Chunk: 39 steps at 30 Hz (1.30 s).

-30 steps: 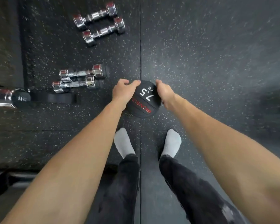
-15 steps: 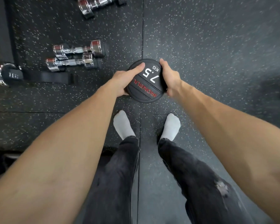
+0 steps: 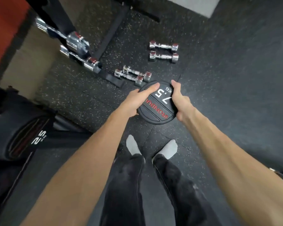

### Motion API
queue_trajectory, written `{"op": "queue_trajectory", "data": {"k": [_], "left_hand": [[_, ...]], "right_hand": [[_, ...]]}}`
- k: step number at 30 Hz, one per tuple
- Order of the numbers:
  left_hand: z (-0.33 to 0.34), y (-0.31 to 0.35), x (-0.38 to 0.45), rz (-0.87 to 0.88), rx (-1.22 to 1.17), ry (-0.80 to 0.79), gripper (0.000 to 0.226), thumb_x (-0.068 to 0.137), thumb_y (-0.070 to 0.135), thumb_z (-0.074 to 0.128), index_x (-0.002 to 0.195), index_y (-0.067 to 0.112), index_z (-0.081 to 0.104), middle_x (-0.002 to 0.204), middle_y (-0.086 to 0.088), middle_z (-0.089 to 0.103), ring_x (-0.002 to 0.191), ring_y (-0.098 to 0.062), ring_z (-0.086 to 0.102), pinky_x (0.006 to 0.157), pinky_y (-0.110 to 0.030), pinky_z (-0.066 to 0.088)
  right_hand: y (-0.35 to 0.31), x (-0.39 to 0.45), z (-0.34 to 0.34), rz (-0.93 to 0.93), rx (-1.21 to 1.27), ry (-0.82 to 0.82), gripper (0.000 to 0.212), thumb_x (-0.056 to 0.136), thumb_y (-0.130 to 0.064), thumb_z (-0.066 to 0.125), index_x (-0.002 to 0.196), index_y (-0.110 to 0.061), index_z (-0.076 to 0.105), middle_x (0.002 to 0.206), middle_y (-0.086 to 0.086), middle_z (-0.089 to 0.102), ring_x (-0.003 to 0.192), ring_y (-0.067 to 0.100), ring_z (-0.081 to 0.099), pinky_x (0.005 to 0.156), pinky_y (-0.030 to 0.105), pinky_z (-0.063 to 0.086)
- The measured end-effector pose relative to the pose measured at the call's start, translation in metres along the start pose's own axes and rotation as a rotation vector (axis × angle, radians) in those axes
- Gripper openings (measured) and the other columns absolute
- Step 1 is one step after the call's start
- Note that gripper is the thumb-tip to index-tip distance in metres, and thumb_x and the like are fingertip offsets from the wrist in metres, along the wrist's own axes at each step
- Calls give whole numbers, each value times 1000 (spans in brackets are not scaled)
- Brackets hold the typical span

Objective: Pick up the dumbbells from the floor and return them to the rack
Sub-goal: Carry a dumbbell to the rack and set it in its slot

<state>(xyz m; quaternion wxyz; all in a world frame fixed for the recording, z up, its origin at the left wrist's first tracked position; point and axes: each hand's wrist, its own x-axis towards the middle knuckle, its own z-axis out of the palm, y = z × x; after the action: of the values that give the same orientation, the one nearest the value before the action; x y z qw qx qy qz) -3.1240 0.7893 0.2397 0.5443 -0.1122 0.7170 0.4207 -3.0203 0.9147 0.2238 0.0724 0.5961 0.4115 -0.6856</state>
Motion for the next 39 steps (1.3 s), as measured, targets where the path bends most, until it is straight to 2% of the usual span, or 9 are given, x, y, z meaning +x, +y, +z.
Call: {"op": "queue_trajectory", "data": {"k": [5, 11, 14, 16, 19, 23, 30, 35, 39], "left_hand": [[-51, 5, -134, 109, -138, 143, 75, 70, 68, 80, 126, 22, 62, 112, 2, 74, 91, -14, 72, 65, -28, 56], [-125, -22, -273, 229, -301, 332, 74, 64, 71, 82, 118, 22, 72, 99, 3, 81, 81, -14, 79, 77, -33, 62], [-159, -45, -344, 258, -375, 434, 110, 48, 80, 85, 137, 20, 61, 111, 4, 78, 91, -16, 78, 81, -33, 60], [-179, -57, -405, 294, -458, 518, 103, 52, 77, 84, 134, 20, 62, 113, 5, 77, 90, -11, 75, 71, -27, 58], [-201, -69, -487, 356, -502, 626, 54, 69, 62, 84, 104, 21, 76, 94, 3, 80, 73, -7, 75, 65, -25, 57], [-245, -91, -585, 443, -529, 810, 61, 58, 59, 91, 98, 14, 80, 90, -4, 81, 86, -22, 79, 93, -43, 60], [-316, -139, -697, 499, -654, 1052, 65, 59, 57, 91, 103, 12, 77, 91, -5, 81, 85, -23, 78, 87, -37, 61], [-383, -173, -728, 494, -667, 1190, 66, 57, 61, 89, 101, 13, 78, 89, -3, 81, 86, -23, 77, 88, -36, 60], [-455, -199, -728, 434, -642, 1231, 66, 58, 60, 90, 103, 13, 78, 90, -2, 81, 88, -23, 77, 89, -40, 60]], "right_hand": [[-36, -128, 46, -134, -169, -140, 43, 86, -54, 73, 86, -11, 68, 63, -2, 75, 53, 14, 73, 49, 24, 57], [-40, -266, 110, -336, -455, -316, 75, 61, -75, 70, 96, -10, 77, 95, 6, 81, 83, 22, 78, 79, 38, 65], [-34, -336, 143, -436, -532, -414, 69, 59, -73, 72, 92, -13, 78, 93, 5, 81, 85, 24, 78, 83, 40, 64], [-31, -390, 168, -459, -563, -505, 64, 55, -67, 76, 90, -14, 79, 95, 6, 81, 86, 26, 78, 84, 44, 64], [-25, -463, 201, -491, -597, -634, 53, 68, -55, 80, 94, -9, 76, 93, 10, 80, 79, 27, 77, 70, 39, 65], [-11, -553, 247, -546, -613, -812, 55, 76, -49, 80, 108, -4, 74, 96, 12, 80, 77, 28, 77, 62, 34, 62], [27, -680, 330, -649, -675, -1049, 55, 76, -47, 81, 108, -3, 75, 97, 14, 80, 83, 30, 78, 77, 46, 64], [55, -719, 405, -624, -787, -1184, 52, 85, -49, 75, 108, -3, 72, 85, 10, 77, 64, 25, 72, 47, 25, 55], [81, -723, 491, -587, -862, -1244, 59, 85, -54, 73, 112, -2, 71, 90, 13, 78, 69, 27, 73, 51, 29, 59]]}}
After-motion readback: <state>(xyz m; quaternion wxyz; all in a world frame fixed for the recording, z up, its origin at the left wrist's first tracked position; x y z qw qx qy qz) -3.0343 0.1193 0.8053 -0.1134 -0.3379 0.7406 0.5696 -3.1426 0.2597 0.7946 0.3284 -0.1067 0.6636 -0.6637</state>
